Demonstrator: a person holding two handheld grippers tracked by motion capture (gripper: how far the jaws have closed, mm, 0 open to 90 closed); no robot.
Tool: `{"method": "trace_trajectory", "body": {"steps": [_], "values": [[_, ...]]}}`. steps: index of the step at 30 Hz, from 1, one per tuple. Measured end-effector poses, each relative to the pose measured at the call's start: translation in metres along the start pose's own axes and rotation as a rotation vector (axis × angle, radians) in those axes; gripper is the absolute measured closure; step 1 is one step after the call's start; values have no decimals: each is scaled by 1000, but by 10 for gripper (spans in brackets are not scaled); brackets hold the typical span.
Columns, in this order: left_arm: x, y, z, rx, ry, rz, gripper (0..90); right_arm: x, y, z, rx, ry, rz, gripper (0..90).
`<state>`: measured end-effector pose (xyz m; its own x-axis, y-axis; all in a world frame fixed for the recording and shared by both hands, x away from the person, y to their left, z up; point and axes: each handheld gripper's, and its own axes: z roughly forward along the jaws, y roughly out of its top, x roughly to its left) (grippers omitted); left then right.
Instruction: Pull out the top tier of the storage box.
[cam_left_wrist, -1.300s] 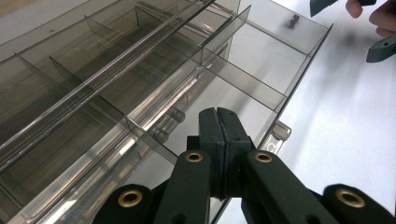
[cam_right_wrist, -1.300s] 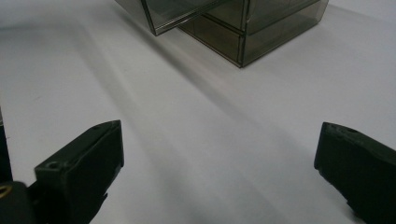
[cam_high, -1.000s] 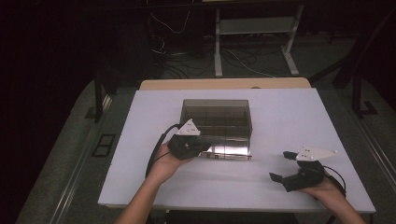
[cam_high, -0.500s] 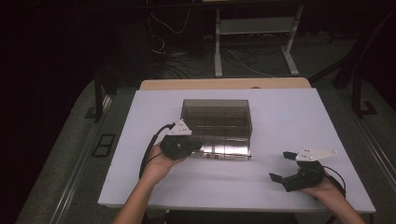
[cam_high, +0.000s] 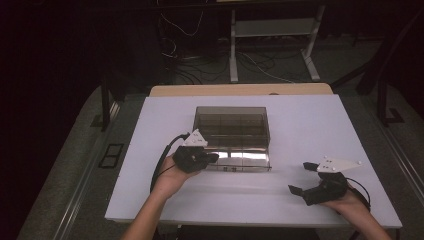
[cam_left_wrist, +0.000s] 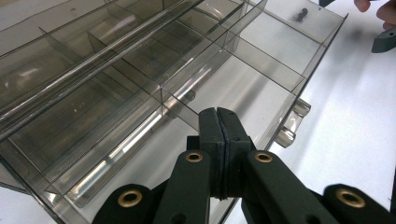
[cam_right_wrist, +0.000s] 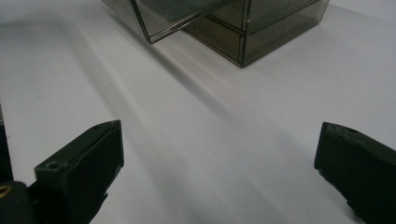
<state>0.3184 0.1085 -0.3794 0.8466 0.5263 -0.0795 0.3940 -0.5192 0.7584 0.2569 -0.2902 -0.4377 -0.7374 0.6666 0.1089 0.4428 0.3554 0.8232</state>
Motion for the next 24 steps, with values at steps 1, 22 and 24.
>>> {"method": "trace_trajectory", "body": {"steps": [1, 22, 24], "values": [[0, 0, 0, -1, 0, 0, 889, 0, 0, 0, 0, 0, 0, 10], [6, -12, -28, -90, -17, -13, 649, -2, 2, 2, -6, 6, -1, 10], [8, -17, -32, -108, -20, -34, 604, -2, 2, 3, -6, 6, -1, 10]]}}
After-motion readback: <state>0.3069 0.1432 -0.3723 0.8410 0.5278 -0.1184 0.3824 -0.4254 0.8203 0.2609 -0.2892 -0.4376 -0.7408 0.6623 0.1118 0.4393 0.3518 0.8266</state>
